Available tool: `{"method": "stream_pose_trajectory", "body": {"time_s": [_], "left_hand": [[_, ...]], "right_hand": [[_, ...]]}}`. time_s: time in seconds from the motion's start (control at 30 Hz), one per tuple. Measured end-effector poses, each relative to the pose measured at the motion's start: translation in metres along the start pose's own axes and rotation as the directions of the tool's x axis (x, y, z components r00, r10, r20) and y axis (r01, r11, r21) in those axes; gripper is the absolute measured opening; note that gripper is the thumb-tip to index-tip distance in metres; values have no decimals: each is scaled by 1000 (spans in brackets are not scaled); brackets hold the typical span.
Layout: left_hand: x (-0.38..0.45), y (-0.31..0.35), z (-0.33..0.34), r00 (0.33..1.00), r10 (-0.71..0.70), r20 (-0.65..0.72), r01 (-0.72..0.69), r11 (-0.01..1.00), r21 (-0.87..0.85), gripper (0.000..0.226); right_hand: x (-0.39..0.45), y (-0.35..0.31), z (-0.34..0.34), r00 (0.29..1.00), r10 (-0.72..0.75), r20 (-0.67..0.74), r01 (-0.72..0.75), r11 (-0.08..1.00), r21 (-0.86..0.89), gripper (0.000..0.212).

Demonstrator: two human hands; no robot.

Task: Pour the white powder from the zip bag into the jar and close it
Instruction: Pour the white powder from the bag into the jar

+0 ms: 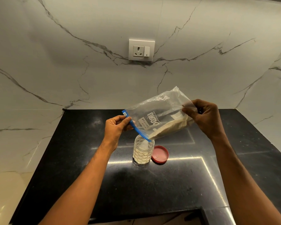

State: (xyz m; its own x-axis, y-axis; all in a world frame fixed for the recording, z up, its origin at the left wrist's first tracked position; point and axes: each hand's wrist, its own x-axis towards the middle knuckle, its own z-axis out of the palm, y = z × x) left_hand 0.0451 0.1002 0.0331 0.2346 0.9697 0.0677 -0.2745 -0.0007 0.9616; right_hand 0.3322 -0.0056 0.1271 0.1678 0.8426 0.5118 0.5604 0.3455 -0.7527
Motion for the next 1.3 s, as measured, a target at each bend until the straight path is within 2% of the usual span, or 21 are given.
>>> {"method": "stream_pose_trajectory", "body": {"time_s": [1.3], "left_hand": [[1,-4,-4,1000,-3,8,4,1000,-24,14]], "right_hand": [[9,-7,4,998,-52,-19,51,998,-41,14]]}}
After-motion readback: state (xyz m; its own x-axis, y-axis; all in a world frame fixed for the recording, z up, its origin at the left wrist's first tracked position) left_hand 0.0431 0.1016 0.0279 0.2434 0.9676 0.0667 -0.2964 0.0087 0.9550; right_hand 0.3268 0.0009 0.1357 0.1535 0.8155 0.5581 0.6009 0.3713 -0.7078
